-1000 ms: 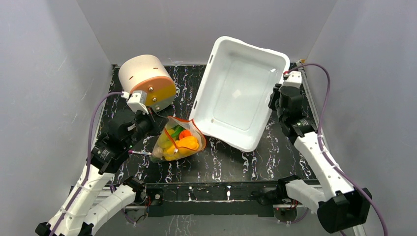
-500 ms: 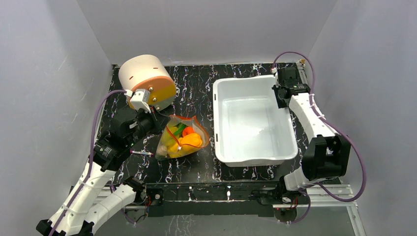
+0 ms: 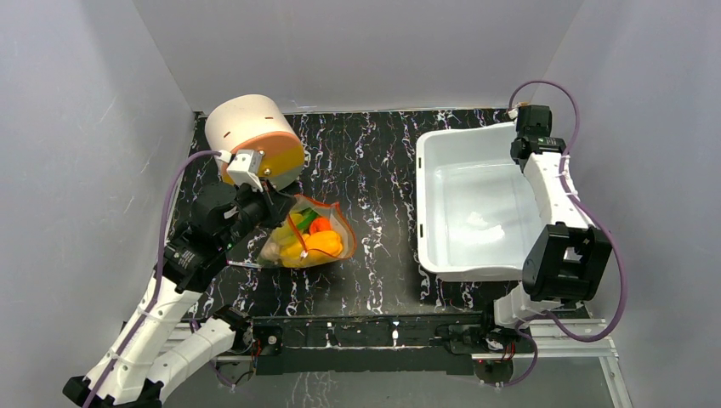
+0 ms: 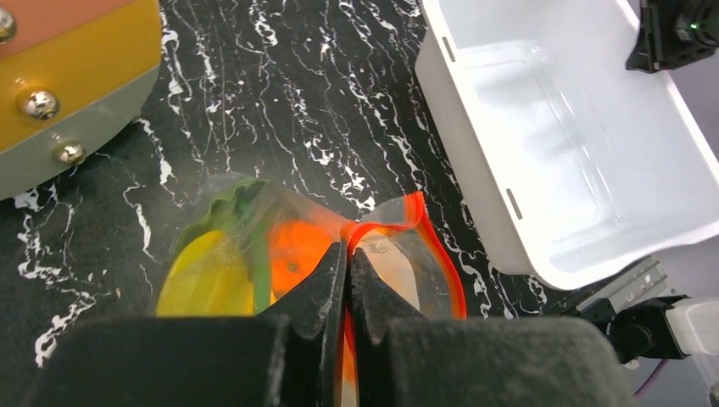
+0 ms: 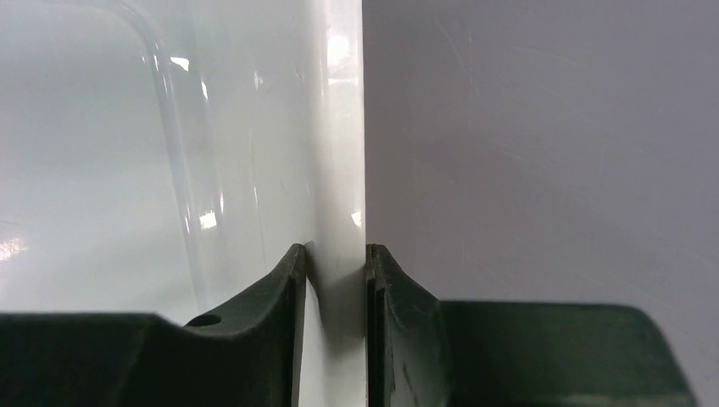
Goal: Place the food in the zip-top bag and seal the zipper
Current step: Place the bin at the center of the board.
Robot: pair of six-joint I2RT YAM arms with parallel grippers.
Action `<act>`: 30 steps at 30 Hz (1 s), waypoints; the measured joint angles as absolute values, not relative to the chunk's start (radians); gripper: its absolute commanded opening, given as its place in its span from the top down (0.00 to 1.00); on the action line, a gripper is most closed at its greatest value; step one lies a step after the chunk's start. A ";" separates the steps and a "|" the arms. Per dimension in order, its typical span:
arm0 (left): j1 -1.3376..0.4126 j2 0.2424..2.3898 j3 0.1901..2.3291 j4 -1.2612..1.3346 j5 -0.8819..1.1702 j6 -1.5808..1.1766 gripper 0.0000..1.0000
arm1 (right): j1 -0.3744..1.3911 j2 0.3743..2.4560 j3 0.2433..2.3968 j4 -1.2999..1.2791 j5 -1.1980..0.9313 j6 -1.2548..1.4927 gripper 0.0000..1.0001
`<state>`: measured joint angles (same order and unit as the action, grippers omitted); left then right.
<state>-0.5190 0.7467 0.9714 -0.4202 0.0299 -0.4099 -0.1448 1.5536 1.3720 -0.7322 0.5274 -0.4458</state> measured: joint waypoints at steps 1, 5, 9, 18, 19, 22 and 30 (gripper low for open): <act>-0.519 0.746 0.970 -0.418 0.031 -0.410 1.00 | -0.147 1.557 1.374 -0.731 0.528 -0.445 0.72; -0.519 0.746 0.954 -0.384 0.090 -0.391 1.00 | -0.152 1.578 1.387 -0.732 0.542 -0.433 0.52; -0.519 0.748 0.925 -0.351 0.154 -0.361 1.00 | -0.152 1.575 1.387 -0.750 0.535 -0.405 0.40; -0.519 0.763 0.907 -0.280 0.292 -0.282 1.00 | -0.121 1.482 1.481 -0.811 0.313 -0.322 0.34; -0.519 0.765 0.907 -0.274 0.309 -0.266 1.00 | -0.113 1.466 1.491 -0.810 0.282 -0.311 0.35; -0.519 0.778 0.907 -0.256 0.347 -0.229 1.00 | -0.077 1.392 1.494 -0.804 0.177 -0.285 0.36; -0.519 0.834 0.907 -0.225 0.426 -0.169 1.00 | 0.068 1.179 1.384 -0.712 -0.047 -0.281 0.39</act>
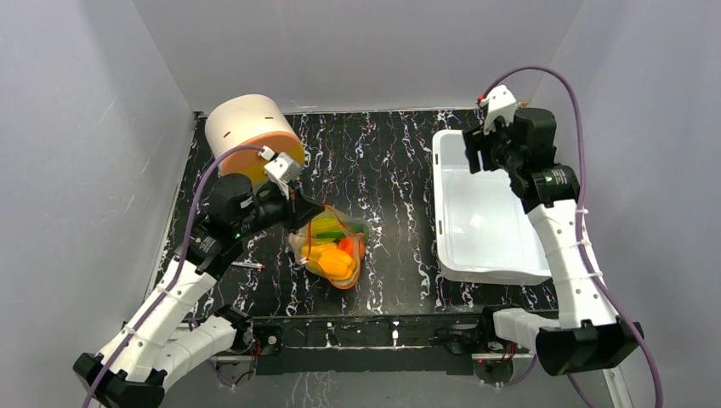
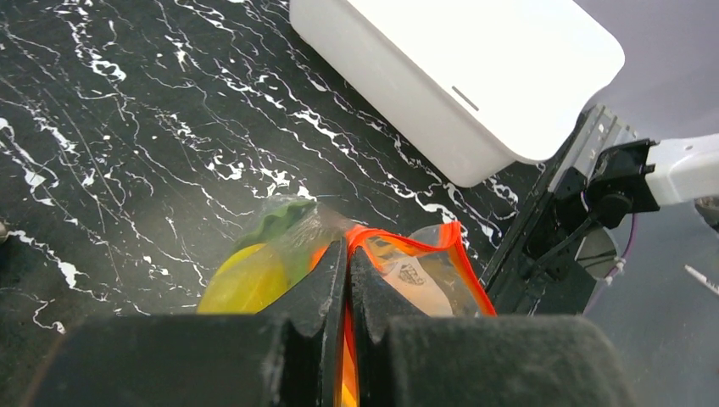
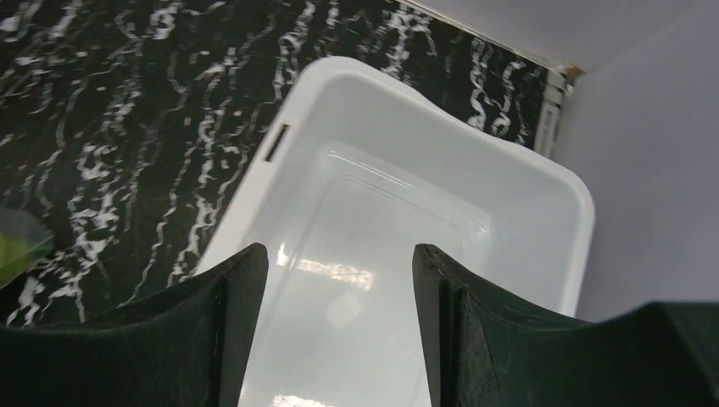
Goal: Place the food in the zip-top bag and seal the zipper
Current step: Zip the zipper food storage bag at the center of the board.
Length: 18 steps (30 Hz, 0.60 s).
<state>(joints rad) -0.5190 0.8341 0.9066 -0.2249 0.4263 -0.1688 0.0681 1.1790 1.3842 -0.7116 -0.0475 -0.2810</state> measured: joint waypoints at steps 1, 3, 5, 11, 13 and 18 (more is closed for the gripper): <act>-0.519 0.840 0.907 -0.226 0.435 -0.161 1.00 | 0.096 1.157 1.362 -0.698 -0.086 -0.289 0.39; -0.519 0.855 0.907 -0.228 0.464 -0.141 1.00 | 0.138 1.127 1.335 -0.682 -0.158 -0.305 0.29; -0.519 0.865 0.907 -0.228 0.493 -0.129 1.00 | 0.179 1.101 1.315 -0.661 -0.243 -0.311 0.26; -0.519 0.891 0.908 -0.208 0.548 -0.119 1.00 | 0.245 0.983 1.201 -0.516 -0.488 -0.220 0.33; -0.519 0.900 0.908 -0.205 0.554 -0.120 1.00 | 0.277 0.927 1.135 -0.435 -0.539 -0.153 0.35; -0.519 0.912 0.908 -0.185 0.546 -0.131 1.00 | 0.363 0.861 1.031 -0.310 -0.602 -0.025 0.40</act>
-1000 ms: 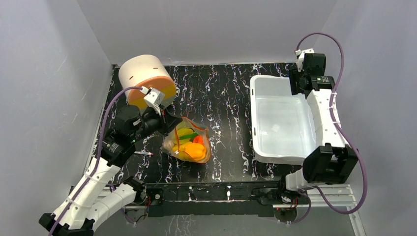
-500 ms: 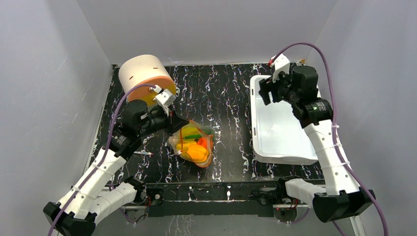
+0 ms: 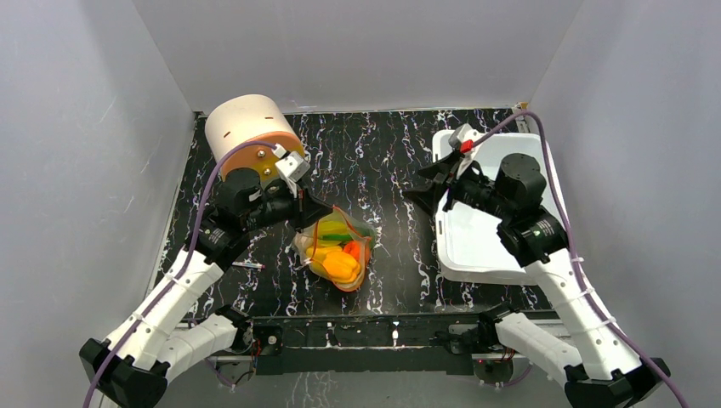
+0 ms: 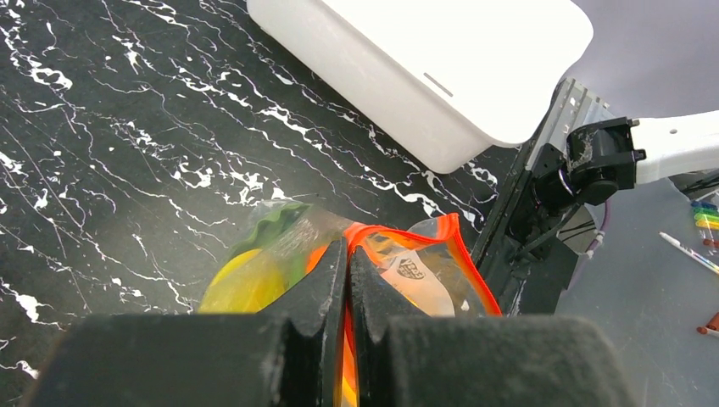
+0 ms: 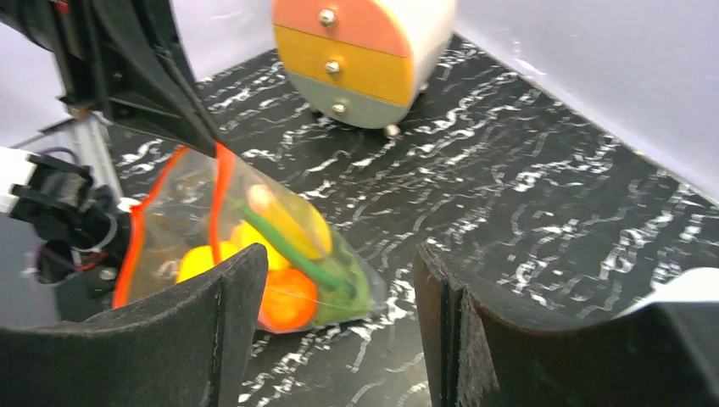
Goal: Place the food in the zip-top bag and seal the zipper
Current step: Zip the zipper food storage bag at the center of the board.
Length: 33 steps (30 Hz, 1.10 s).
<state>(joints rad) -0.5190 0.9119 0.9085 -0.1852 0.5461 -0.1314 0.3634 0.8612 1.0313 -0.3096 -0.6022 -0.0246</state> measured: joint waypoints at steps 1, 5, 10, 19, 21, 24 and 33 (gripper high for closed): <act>-0.519 0.913 0.908 -0.182 0.543 -0.134 1.00 | 0.380 0.866 1.030 -0.307 -0.601 -0.009 0.40; -0.519 0.923 0.908 -0.162 0.530 -0.150 1.00 | 0.503 0.915 1.031 -0.288 -0.556 0.044 0.40; -0.519 0.926 0.908 -0.154 0.518 -0.165 1.00 | 0.762 0.978 1.030 -0.274 -0.399 0.080 0.40; -0.519 0.926 0.904 -0.137 0.545 -0.186 1.00 | 1.059 1.190 1.046 -0.293 -0.082 0.050 0.41; -0.519 0.926 0.903 -0.137 0.552 -0.185 1.00 | 1.067 1.202 1.046 -0.309 -0.033 0.039 0.42; -0.519 0.926 0.901 -0.141 0.560 -0.183 1.00 | 1.068 1.192 1.046 -0.318 0.031 0.023 0.41; -0.519 0.941 0.901 -0.143 0.633 -0.175 1.00 | 1.067 1.144 1.046 -0.323 0.096 -0.067 0.48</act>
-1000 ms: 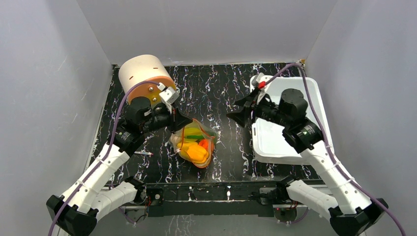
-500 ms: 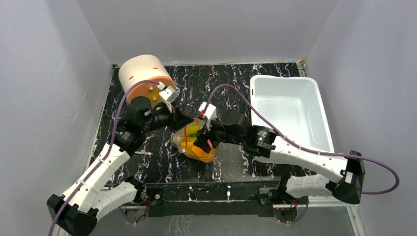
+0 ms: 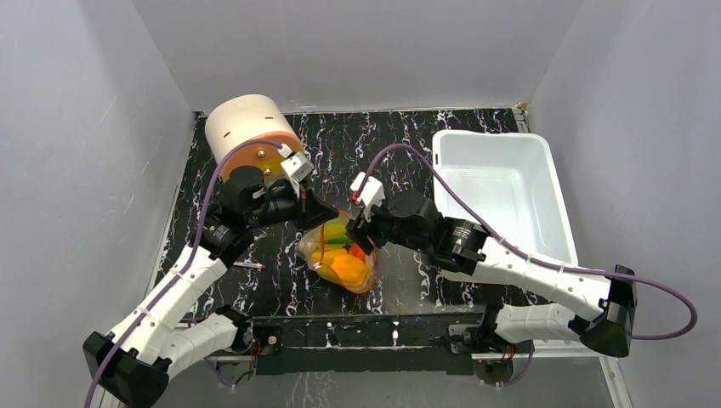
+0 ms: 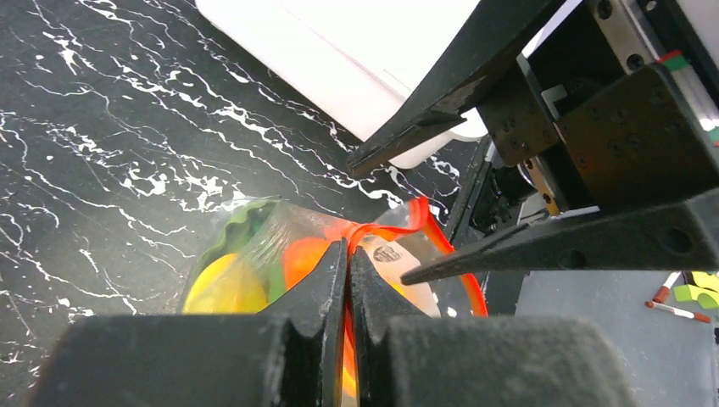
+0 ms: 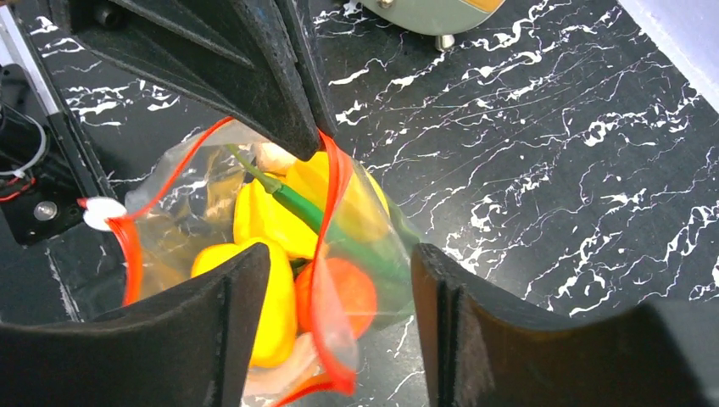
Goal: Place the food in the zip-top bag and seal the zipper
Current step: Zip the zipper food storage bag at the center of the board.
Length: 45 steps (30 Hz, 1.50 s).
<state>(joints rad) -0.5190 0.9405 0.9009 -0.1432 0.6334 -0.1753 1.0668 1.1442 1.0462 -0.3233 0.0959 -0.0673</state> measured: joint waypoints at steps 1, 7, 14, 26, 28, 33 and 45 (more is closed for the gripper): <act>-0.519 0.944 0.901 -0.143 0.640 -0.175 1.00 | 1.067 1.147 1.046 -0.323 0.096 -0.078 0.58; -0.519 0.948 0.902 -0.151 0.666 -0.170 0.99 | 1.067 1.151 1.003 -0.287 0.080 -0.114 1.00; -0.520 0.928 0.912 -0.194 0.718 -0.113 0.50 | 1.057 1.076 0.903 -0.226 0.117 -0.007 1.00; -0.520 0.682 0.765 -0.286 0.881 0.290 0.34 | 0.910 1.081 0.864 -0.200 0.152 0.284 1.00; -0.520 0.652 0.702 -0.278 0.903 0.327 0.33 | 0.907 1.104 0.871 -0.189 0.157 0.310 1.00; -0.522 0.600 0.542 -0.163 0.918 0.298 0.32 | 0.904 1.127 0.875 -0.172 0.168 0.350 1.00; -0.733 0.642 0.439 0.144 0.710 0.167 0.38 | 0.815 1.152 0.933 -0.205 0.200 0.384 1.00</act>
<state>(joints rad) -0.7330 0.6418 0.4385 0.1444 0.7105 0.1669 0.8154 1.1519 0.9333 -0.2050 0.2001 0.3840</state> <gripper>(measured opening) 0.641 0.009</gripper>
